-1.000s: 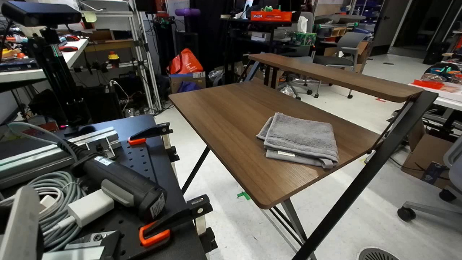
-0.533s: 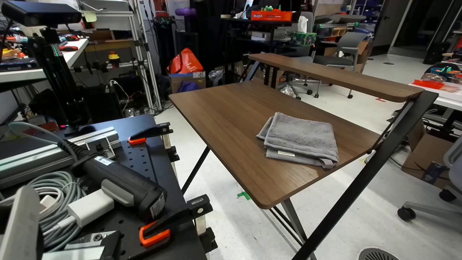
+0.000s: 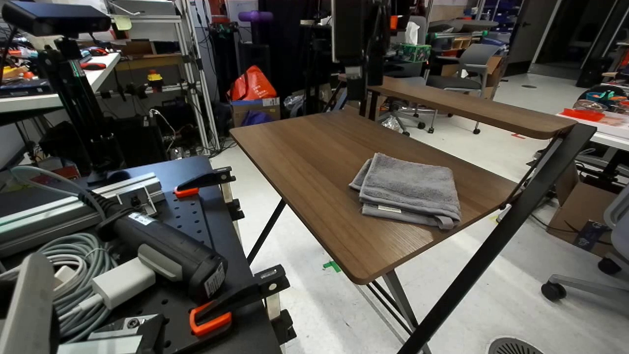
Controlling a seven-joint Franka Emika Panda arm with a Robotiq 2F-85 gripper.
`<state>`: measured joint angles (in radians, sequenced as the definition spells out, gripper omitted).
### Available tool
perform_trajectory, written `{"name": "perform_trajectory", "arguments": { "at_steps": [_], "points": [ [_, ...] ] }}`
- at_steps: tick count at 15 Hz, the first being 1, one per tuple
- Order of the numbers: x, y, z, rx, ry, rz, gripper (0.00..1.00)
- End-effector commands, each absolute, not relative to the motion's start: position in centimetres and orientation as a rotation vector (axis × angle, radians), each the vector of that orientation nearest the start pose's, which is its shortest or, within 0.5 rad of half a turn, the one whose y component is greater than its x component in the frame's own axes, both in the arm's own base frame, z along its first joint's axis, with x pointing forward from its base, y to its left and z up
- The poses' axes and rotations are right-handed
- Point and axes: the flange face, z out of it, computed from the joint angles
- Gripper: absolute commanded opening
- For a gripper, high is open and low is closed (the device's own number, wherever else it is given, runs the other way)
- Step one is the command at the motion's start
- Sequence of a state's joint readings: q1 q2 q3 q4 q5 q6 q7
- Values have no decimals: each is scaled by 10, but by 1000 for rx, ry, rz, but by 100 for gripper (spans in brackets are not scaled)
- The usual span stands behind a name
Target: Use the towel to wipe the table
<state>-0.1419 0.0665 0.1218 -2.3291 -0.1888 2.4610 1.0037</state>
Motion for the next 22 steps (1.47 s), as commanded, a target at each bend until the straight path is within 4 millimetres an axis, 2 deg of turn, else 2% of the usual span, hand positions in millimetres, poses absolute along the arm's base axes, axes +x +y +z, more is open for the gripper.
{"name": "perform_trajectory", "arguments": {
  "at_steps": [1, 6, 10, 13, 20, 22],
  "points": [
    [560, -19, 276, -2852, 1516, -166, 100],
    [597, -32, 215, -2793, 1651, -140, 100],
    [619, -46, 181, -2751, 1732, -111, 100],
    [632, -50, 164, -2708, 1764, -83, 100],
    [653, -41, 138, -2626, 1800, -64, 100],
    [657, -32, 130, -2612, 1795, -40, 100]
  ]
}}
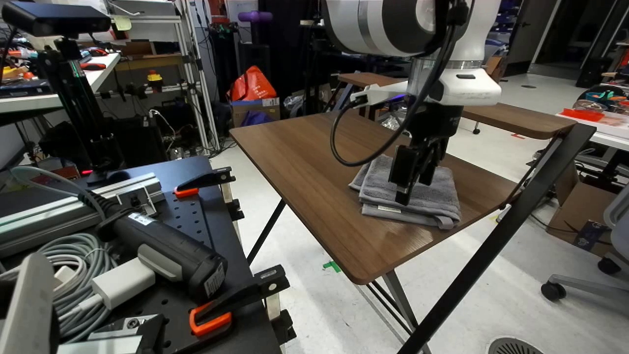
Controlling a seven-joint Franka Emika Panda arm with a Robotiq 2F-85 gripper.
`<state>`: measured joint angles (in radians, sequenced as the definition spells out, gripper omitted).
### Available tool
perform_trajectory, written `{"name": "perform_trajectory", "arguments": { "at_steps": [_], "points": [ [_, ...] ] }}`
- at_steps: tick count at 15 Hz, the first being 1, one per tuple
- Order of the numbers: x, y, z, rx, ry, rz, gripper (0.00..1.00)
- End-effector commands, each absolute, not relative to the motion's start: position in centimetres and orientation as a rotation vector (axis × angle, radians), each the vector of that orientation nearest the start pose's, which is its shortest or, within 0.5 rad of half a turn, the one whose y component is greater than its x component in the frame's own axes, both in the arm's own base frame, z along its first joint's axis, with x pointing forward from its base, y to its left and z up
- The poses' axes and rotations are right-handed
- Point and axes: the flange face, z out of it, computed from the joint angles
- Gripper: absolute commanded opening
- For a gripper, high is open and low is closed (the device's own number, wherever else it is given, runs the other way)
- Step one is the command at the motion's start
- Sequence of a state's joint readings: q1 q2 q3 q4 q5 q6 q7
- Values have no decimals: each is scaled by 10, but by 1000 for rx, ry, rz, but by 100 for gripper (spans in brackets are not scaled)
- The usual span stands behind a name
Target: Use the towel to wipe the table
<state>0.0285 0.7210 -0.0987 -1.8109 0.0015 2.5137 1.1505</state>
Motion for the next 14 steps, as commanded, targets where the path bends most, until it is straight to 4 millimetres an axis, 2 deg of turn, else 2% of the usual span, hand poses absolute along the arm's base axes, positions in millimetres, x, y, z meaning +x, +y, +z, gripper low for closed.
{"name": "perform_trajectory", "arguments": {
  "at_steps": [1, 5, 8, 14],
  "points": [
    [657, -27, 125, -2608, 1786, -20, 100],
    [656, 15, 101, -2688, 1713, 8, 100],
    [659, 56, 90, -2755, 1632, 13, 100],
    [658, 160, 75, -2872, 1406, 45, 100]
  ]
}}
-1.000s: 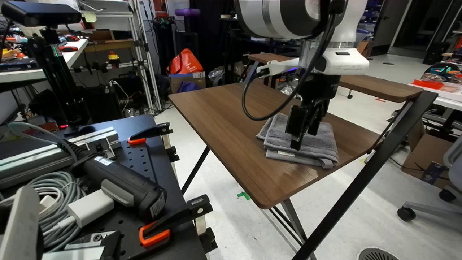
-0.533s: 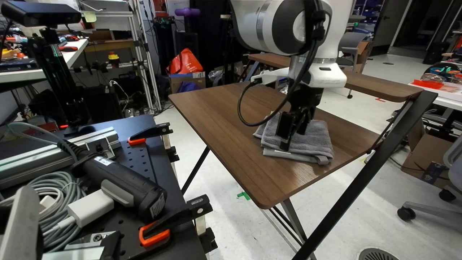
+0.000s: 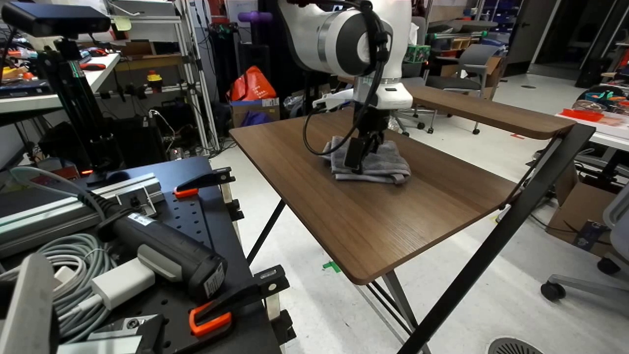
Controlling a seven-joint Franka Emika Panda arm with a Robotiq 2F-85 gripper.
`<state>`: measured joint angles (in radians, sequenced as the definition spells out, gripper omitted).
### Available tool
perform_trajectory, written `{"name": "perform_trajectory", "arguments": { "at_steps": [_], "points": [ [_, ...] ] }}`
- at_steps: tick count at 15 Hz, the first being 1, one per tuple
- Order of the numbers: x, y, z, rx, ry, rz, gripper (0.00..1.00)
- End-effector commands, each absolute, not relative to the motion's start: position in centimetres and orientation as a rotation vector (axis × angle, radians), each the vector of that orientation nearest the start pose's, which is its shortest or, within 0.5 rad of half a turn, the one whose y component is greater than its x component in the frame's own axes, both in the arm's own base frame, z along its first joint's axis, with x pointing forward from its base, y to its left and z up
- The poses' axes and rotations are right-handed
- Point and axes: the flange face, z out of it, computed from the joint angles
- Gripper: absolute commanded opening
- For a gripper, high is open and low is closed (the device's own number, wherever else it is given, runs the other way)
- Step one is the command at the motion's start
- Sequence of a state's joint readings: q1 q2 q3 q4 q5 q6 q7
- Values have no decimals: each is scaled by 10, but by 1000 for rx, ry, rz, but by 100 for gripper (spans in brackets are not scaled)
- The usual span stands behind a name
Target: Use the towel to wipe the table
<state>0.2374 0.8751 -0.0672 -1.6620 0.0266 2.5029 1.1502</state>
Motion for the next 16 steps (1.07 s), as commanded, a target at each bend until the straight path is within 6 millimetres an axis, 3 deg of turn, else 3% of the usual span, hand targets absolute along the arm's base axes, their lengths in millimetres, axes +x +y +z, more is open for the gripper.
{"name": "perform_trajectory", "arguments": {
  "at_steps": [1, 4, 9, 16],
  "points": [
    [656, 174, 74, -2890, 1369, 59, 100],
    [652, 200, 83, -2945, 1319, 110, 100],
    [656, 214, 105, -2982, 1311, 158, 100],
    [670, 235, 179, -2991, 1282, 123, 100]
  ]
}}
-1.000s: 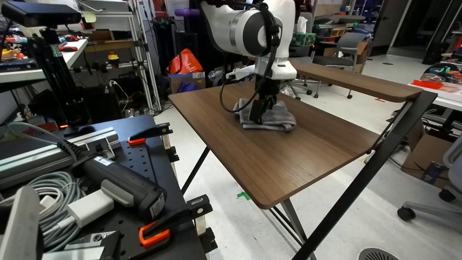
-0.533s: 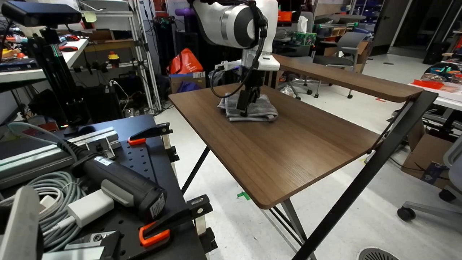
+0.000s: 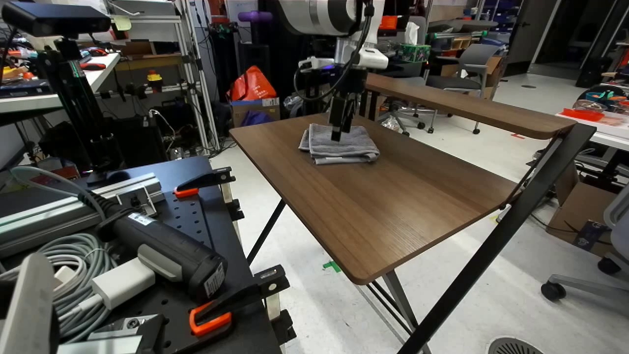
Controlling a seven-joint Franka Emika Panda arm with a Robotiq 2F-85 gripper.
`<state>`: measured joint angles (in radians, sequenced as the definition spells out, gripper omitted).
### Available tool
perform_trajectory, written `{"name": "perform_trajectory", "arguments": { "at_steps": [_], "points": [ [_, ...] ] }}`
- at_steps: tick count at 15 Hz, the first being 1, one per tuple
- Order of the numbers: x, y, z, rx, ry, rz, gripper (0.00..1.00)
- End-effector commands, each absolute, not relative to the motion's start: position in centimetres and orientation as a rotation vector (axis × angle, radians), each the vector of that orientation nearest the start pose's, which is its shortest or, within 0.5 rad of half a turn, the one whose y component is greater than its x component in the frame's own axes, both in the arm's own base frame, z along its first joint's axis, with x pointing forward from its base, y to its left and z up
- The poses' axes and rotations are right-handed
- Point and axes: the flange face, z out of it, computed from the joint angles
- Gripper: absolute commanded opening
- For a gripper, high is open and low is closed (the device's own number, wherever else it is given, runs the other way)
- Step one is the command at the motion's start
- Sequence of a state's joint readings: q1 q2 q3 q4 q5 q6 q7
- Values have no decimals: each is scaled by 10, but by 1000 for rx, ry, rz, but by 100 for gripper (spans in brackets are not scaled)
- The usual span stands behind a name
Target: Use the towel to wipe the table
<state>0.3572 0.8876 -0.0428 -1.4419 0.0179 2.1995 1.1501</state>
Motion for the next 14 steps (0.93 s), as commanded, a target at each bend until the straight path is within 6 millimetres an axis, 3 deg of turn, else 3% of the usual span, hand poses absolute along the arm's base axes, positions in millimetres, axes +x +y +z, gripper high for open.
{"name": "perform_trajectory", "arguments": {
  "at_steps": [1, 3, 6, 10, 14],
  "points": [
    [671, 237, 186, -2991, 1275, 122, 100],
    [671, 241, 193, -2992, 1264, 129, 100],
    [670, 246, 187, -2978, 1237, 155, 100],
    [669, 254, 160, -2985, 1197, 141, 100],
    [668, 248, 125, -3001, 1194, 168, 100]
  ]
}}
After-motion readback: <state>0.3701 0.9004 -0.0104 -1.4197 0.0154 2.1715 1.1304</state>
